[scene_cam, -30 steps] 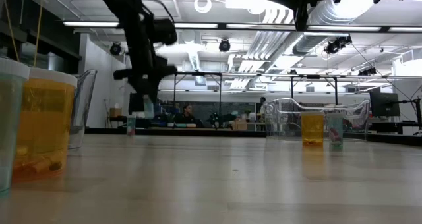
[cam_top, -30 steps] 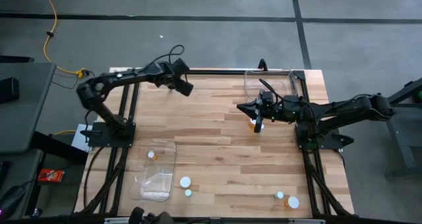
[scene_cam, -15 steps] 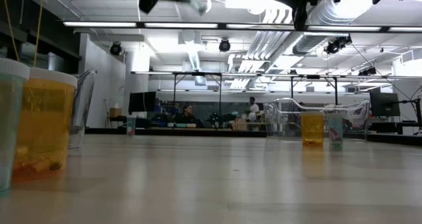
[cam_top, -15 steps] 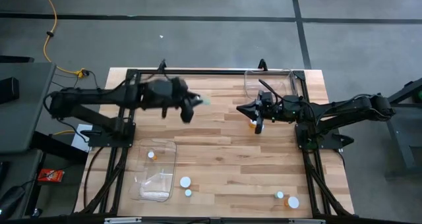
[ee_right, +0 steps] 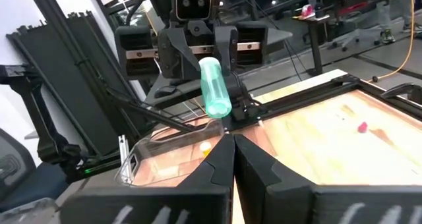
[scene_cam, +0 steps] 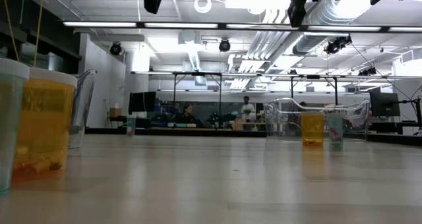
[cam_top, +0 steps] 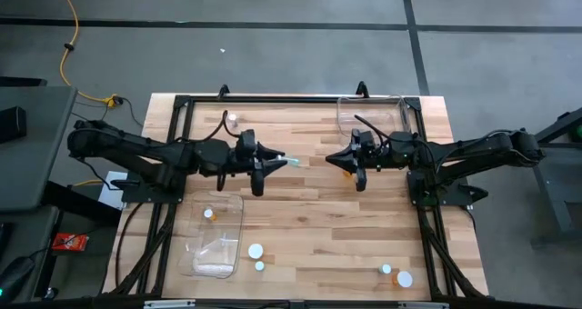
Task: Pick and place medicine bottles into bin by pill shape (circle, oval)
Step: Put the green tablet bottle into the bottom transparent bin
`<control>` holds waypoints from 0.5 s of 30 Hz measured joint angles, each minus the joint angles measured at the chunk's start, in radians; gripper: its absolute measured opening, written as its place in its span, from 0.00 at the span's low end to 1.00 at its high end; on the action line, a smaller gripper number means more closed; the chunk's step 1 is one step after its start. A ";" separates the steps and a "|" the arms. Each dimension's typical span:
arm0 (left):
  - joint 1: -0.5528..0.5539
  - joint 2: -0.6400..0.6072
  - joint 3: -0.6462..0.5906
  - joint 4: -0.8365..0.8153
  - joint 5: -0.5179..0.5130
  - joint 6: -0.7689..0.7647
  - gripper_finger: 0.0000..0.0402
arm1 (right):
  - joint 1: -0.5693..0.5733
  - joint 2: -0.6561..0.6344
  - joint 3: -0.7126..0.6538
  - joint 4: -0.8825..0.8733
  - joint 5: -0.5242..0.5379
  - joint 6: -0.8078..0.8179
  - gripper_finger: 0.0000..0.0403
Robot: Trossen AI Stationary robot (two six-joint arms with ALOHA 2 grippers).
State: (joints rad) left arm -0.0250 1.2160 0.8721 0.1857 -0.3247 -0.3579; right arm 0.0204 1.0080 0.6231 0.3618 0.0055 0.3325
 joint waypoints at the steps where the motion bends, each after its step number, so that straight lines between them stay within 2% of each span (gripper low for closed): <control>1: 0.000 0.000 0.000 -0.002 0.000 0.003 0.27 | 0.000 0.000 0.000 0.000 0.000 0.000 0.00; 7: 0.013 0.000 0.000 -0.002 0.010 0.011 0.27 | 0.000 0.000 0.000 0.000 0.000 0.000 0.00; 10: 0.023 -0.010 0.008 -0.036 0.086 0.068 0.27 | 0.000 0.000 0.000 0.000 0.000 0.000 0.00; 13: 0.034 -0.054 0.085 -0.209 0.187 0.103 0.27 | 0.000 0.000 0.000 -0.002 0.000 0.000 0.00; 15: 0.031 -0.084 0.159 -0.422 0.228 0.112 0.27 | 0.000 0.000 0.000 -0.005 0.000 0.000 0.00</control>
State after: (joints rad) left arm 0.0065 1.1323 1.0307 -0.2366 -0.0969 -0.2464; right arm 0.0204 1.0084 0.6231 0.3573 0.0055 0.3321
